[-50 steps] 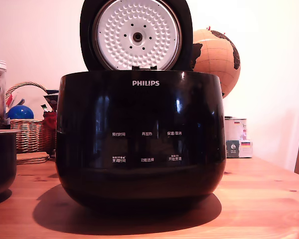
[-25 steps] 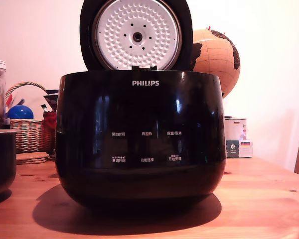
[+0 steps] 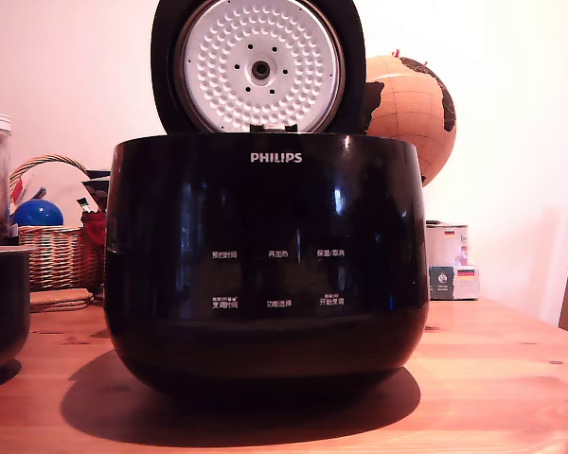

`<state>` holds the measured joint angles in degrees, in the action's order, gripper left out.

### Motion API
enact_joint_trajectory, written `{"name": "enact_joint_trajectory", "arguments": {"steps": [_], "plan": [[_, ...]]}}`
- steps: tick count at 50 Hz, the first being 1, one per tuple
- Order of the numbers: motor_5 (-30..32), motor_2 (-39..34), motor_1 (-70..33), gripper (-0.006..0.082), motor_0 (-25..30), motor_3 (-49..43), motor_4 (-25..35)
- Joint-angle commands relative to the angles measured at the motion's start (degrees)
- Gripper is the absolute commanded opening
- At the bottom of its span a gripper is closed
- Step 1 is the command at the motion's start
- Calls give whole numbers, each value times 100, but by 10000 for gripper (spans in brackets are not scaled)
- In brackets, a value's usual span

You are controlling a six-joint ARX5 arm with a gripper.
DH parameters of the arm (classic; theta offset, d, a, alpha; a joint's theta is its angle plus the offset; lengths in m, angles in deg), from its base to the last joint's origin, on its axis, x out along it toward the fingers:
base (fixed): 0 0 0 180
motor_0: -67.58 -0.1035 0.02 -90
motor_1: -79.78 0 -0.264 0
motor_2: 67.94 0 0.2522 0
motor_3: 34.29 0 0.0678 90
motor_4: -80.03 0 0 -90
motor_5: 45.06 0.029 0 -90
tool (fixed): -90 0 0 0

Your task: Pick up the metallic pot next to the rice cooker

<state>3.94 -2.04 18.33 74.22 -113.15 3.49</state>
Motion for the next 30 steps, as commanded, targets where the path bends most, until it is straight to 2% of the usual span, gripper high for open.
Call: {"name": "enact_joint_trajectory", "arguments": {"steps": [1,4,7,18,30], "plan": [[55,-13,-142,269,-15,52,24],[55,-13,-299,353,-15,94,22],[55,-13,-433,383,-15,225,-57],[57,-13,-850,383,-15,660,-214],[57,-13,-1327,382,-15,728,-452]]}}
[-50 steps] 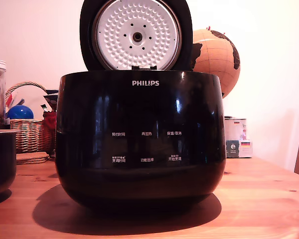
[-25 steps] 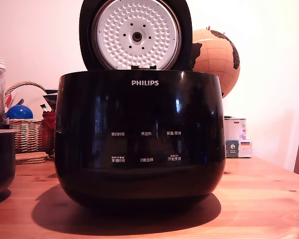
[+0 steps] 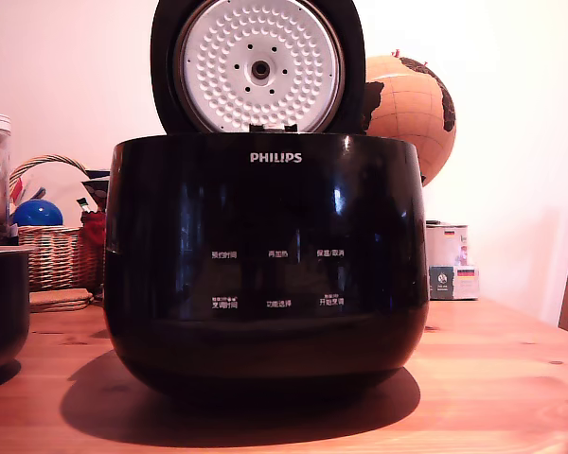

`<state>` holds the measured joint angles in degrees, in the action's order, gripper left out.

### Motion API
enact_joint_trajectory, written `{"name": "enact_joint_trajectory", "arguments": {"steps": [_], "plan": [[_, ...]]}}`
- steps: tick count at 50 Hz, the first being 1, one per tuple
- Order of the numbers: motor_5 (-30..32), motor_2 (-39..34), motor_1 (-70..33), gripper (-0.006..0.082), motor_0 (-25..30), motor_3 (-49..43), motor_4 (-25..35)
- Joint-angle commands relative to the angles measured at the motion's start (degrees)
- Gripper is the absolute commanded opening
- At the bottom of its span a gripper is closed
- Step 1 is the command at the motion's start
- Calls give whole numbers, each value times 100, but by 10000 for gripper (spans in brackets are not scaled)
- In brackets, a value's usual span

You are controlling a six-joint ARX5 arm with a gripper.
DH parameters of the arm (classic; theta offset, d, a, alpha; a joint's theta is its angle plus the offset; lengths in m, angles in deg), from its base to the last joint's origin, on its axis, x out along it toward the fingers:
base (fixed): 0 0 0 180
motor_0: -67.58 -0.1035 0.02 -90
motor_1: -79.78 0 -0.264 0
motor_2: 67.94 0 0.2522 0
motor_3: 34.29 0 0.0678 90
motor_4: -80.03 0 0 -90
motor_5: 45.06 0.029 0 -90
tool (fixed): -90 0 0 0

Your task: Pick up the metallic pot next to the rice cooker

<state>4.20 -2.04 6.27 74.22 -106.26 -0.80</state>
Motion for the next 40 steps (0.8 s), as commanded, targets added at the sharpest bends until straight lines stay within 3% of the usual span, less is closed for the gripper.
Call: {"name": "enact_joint_trajectory", "arguments": {"steps": [1,13,24,29,40], "plan": [[31,-13,-155,382,-15,48,-28],[31,-13,-376,340,-15,127,-66],[33,-13,-376,131,-15,144,-66],[33,-13,-376,-20,-15,111,-63],[55,168,-363,-21,44,33,-337]]}}
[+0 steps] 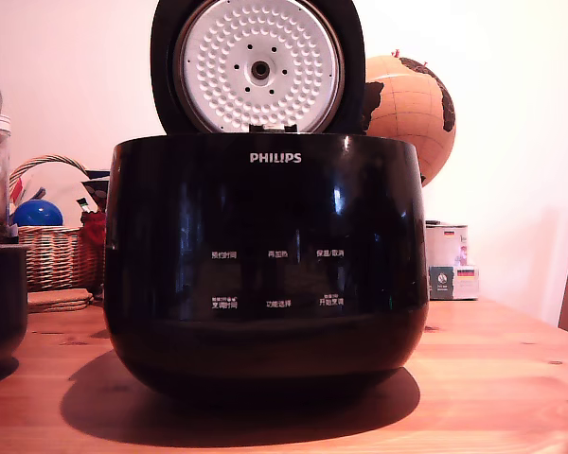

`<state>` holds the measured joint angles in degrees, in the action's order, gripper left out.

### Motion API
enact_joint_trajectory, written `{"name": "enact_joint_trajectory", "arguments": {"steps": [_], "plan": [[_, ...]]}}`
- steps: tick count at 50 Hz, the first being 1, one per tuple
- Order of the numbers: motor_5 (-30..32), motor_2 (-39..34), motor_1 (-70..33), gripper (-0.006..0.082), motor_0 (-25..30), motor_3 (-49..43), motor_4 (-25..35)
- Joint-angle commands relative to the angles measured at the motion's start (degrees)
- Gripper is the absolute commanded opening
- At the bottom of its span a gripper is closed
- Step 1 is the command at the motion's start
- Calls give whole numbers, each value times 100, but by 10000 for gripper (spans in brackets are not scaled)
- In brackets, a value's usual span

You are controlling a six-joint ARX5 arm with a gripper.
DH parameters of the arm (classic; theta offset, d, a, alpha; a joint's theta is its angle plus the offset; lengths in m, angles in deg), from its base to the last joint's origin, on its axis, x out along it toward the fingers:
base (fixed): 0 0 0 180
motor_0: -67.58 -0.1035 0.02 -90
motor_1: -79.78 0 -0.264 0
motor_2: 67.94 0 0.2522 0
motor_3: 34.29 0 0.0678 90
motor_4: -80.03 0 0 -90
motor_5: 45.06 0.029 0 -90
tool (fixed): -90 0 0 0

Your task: Pick up the metallic pot next to the rice cooker

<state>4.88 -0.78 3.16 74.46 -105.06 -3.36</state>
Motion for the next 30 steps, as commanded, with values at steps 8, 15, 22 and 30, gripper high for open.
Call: {"name": "enact_joint_trajectory", "arguments": {"steps": [8,15,22,30], "plan": [[-42,538,-52,-21,184,-623,-588],[-66,1078,-50,-21,313,-1108,-905],[-264,1635,-50,-21,479,-1655,-1038],[-433,2120,7,-21,743,-2033,-1257]]}}
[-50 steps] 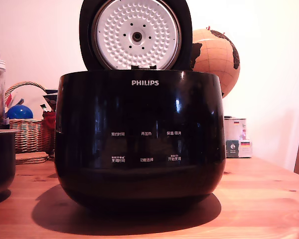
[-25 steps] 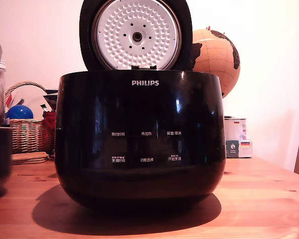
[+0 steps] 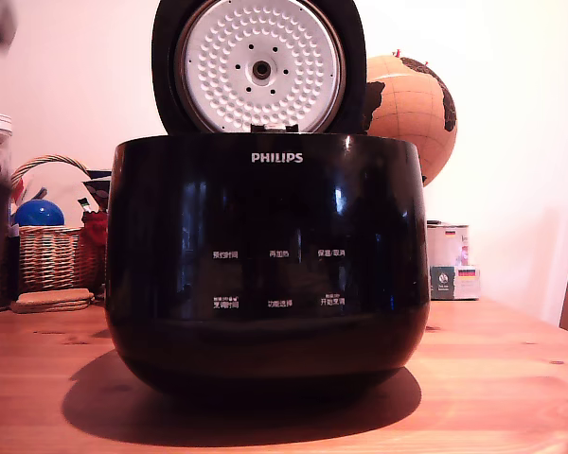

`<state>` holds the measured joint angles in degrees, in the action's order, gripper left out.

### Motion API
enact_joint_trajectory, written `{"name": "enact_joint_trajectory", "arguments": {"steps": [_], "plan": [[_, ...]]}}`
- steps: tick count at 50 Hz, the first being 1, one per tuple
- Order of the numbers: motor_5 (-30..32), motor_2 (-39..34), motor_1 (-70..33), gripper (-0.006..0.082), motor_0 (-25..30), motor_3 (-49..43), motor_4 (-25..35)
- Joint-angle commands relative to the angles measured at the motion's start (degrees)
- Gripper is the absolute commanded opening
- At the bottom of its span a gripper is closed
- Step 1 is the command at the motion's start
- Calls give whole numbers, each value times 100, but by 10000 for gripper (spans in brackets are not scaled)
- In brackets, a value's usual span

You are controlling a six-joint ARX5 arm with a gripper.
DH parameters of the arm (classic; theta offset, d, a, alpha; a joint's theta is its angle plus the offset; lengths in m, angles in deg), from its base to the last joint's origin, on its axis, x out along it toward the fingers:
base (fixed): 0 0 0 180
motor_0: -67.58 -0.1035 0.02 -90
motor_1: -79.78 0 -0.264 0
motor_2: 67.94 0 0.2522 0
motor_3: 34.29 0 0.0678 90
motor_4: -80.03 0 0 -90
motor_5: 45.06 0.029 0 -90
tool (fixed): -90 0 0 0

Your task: Pick up the metallic pot next to the rice cooker

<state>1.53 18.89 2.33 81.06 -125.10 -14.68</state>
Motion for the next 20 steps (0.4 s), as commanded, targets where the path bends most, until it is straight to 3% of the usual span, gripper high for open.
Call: {"name": "enact_joint_trajectory", "arguments": {"steps": [1,20], "plan": [[-98,190,114,-21,109,-28,-125],[-310,339,367,-21,348,-42,-330]]}}
